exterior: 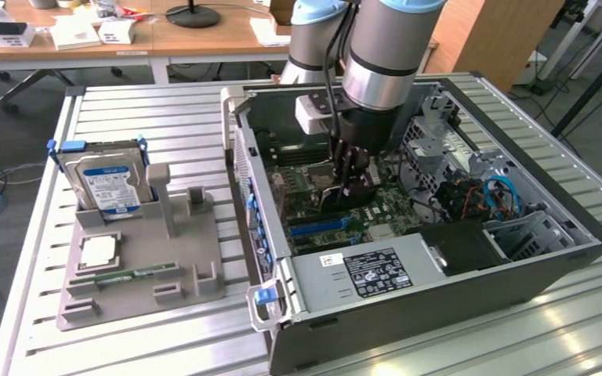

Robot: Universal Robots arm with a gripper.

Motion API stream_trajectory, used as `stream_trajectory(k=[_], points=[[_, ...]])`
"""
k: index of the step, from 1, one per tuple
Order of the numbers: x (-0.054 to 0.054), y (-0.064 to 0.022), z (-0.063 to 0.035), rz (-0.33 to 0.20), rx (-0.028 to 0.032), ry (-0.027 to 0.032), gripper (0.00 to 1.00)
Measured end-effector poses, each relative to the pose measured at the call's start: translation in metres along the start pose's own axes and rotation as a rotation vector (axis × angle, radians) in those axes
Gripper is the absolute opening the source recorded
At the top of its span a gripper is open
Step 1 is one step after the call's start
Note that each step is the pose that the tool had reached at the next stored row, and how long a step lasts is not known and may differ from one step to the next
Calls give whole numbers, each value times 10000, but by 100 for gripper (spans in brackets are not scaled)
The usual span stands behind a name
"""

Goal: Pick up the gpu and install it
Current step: 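Insert the gpu into the slot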

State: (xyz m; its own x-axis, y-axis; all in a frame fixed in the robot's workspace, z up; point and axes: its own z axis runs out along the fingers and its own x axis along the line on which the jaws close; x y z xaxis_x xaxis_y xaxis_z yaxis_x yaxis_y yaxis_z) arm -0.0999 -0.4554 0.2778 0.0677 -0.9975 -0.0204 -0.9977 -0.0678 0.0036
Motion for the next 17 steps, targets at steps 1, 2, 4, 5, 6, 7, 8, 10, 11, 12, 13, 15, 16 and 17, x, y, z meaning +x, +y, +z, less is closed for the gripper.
stream_trajectory(k=[1,2,4,5,6,7,8,10,11,12,13,15,16,17], points=[[0,3,5,1,0,0,26],[0,4,8,0,-1,2,26],[-1,8,19,0,-1,1,26],[0,9,24,-1,-1,2,26],[0,10,28,-1,-1,2,26],[0,10,28,-1,-2,3,26],[0,10,28,-1,-2,4,26],[-1,11,31,0,-1,2,26],[-1,11,35,0,1,-2,26],[-1,10,39,-1,1,-2,26],[-1,11,42,0,0,1,26],[0,11,42,0,-2,3,26],[0,11,43,0,-2,3,26],[0,11,43,0,-1,2,26]])
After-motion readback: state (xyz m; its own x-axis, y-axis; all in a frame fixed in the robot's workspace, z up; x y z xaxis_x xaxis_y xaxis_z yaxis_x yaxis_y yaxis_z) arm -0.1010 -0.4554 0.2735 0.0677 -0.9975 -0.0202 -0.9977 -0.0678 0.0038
